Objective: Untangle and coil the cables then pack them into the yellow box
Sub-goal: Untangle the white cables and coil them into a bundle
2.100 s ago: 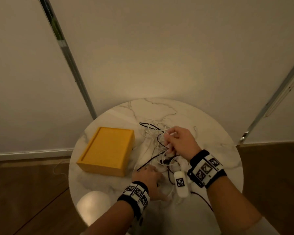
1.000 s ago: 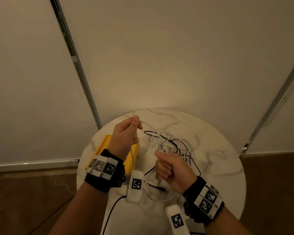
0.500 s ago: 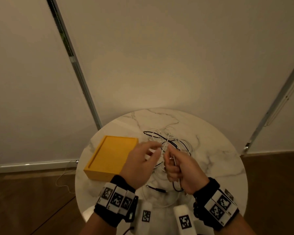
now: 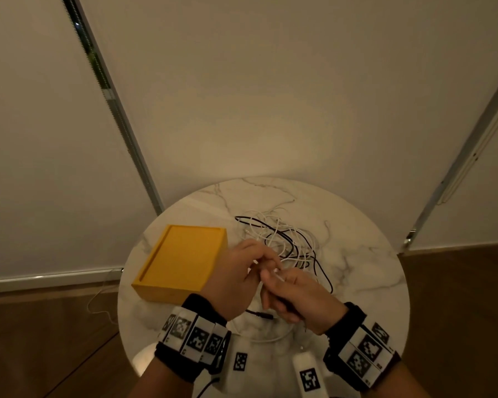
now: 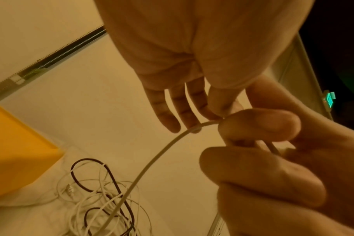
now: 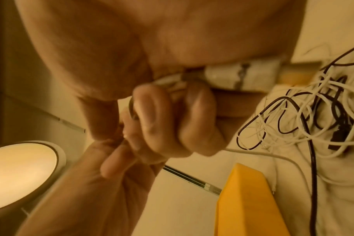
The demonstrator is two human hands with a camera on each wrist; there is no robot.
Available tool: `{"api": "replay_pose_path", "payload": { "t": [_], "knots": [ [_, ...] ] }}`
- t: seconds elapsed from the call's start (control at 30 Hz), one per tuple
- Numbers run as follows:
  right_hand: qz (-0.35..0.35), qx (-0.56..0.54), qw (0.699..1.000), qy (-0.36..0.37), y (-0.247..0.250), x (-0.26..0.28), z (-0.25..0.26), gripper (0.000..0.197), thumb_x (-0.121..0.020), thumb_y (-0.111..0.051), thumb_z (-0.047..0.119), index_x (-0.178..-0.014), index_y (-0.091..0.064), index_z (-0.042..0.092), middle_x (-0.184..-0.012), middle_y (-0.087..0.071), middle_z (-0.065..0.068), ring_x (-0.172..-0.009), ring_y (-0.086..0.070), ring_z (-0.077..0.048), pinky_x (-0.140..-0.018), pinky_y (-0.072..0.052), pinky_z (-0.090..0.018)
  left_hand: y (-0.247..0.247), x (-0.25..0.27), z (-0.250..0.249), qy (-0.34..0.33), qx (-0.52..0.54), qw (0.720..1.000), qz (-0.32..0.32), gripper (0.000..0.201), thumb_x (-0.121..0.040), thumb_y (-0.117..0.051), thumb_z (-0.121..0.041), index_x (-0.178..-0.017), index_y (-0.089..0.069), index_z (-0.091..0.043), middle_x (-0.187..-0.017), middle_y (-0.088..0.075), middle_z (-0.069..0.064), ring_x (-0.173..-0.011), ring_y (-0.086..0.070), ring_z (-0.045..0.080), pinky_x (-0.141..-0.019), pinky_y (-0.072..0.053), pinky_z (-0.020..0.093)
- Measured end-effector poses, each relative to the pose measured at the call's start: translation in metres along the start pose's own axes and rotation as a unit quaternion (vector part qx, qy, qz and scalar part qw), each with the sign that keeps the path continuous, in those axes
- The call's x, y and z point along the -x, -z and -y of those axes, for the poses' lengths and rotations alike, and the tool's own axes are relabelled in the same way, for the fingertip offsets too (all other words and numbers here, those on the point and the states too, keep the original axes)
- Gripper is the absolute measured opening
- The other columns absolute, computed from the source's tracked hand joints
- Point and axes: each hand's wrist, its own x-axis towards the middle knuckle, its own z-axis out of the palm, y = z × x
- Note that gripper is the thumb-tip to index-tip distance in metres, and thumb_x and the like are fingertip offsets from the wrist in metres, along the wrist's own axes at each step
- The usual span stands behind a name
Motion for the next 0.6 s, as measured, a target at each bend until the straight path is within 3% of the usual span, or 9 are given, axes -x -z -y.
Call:
{"api": "replay_pose_path", "payload": {
  "t": [0.13, 0.27, 0.33, 0.4, 0.43, 0.5, 0.6],
  "knots": [
    [-0.022, -0.029, 0.999, 0.021, -0.003, -0.001, -0.003, 0.060, -0.093, -0.052, 0.062, -0.067, -0.070, 0.011, -0.049, -0.036, -0.004, -0.036, -0.027, -0.011, -0.041, -0.026, -0.019, 0.005, -0.001, -0.001, 0.001, 0.026, 0.999, 0.045, 0.021, -0.094, -0.058, -0.007, -0.101, -0.070, -0.023, -0.094, -0.068, -0.013, -0.094, -0.064, 0.008, -0.082, -0.050, 0.021],
    [-0.051, -0.057, 0.997, 0.028, 0.000, -0.004, -0.002, 0.055, -0.089, -0.054, 0.060, -0.067, -0.071, 0.013, -0.049, -0.032, -0.002, -0.040, -0.024, -0.012, -0.043, -0.022, -0.021, 0.011, -0.001, 0.001, -0.006, 0.011, 1.000, 0.013, 0.031, -0.092, -0.063, -0.004, -0.095, -0.064, -0.035, -0.084, -0.065, -0.013, -0.082, -0.063, 0.005, -0.073, -0.049, 0.017],
    [-0.051, -0.023, 0.998, 0.031, -0.004, -0.005, -0.004, 0.050, -0.092, -0.055, 0.056, -0.068, -0.071, 0.015, -0.048, -0.033, -0.003, -0.040, -0.026, -0.014, -0.044, -0.026, -0.022, 0.008, -0.003, -0.001, 0.007, 0.042, 0.999, -0.005, 0.031, -0.091, -0.060, 0.001, -0.091, -0.065, -0.030, -0.086, -0.063, -0.011, -0.071, -0.064, 0.010, -0.063, -0.052, 0.024],
    [-0.044, 0.013, 0.998, 0.034, -0.009, -0.006, -0.005, 0.050, -0.095, -0.049, 0.054, -0.069, -0.070, 0.017, -0.047, -0.036, -0.006, -0.042, -0.028, -0.018, -0.046, -0.028, -0.024, 0.005, -0.005, -0.002, 0.020, 0.079, 0.997, -0.011, 0.024, -0.091, -0.058, 0.007, -0.091, -0.069, -0.014, -0.089, -0.063, -0.004, -0.058, -0.064, 0.025, -0.047, -0.052, 0.032],
    [-0.042, 0.010, 0.999, 0.030, -0.010, -0.006, -0.006, 0.052, -0.096, -0.046, 0.054, -0.068, -0.070, 0.018, -0.048, -0.037, -0.007, -0.043, -0.028, -0.019, -0.047, -0.028, -0.024, 0.004, -0.006, 0.000, 0.024, 0.081, 0.996, -0.011, 0.023, -0.091, -0.058, 0.008, -0.091, -0.071, -0.011, -0.090, -0.064, -0.002, -0.057, -0.064, 0.026, -0.044, -0.051, 0.032],
    [-0.048, -0.011, 0.999, 0.015, -0.011, -0.006, -0.006, 0.056, -0.096, -0.042, 0.056, -0.065, -0.068, 0.017, -0.049, -0.035, -0.006, -0.044, -0.027, -0.018, -0.046, -0.026, -0.025, 0.003, -0.007, 0.003, 0.029, 0.068, 0.997, -0.009, 0.025, -0.091, -0.060, 0.005, -0.093, -0.073, -0.017, -0.092, -0.067, -0.004, -0.067, -0.067, 0.014, -0.052, -0.053, 0.027],
    [-0.058, -0.067, 0.996, 0.012, -0.007, -0.006, -0.004, 0.060, -0.096, -0.039, 0.059, -0.065, -0.062, 0.013, -0.050, -0.031, -0.001, -0.044, -0.025, -0.015, -0.048, -0.023, -0.026, 0.002, -0.003, 0.008, 0.063, 0.064, 0.996, -0.010, 0.021, -0.095, -0.063, -0.008, -0.099, -0.073, -0.026, -0.092, -0.071, -0.011, -0.087, -0.068, 0.010, -0.070, -0.056, 0.032]
  ]
}}
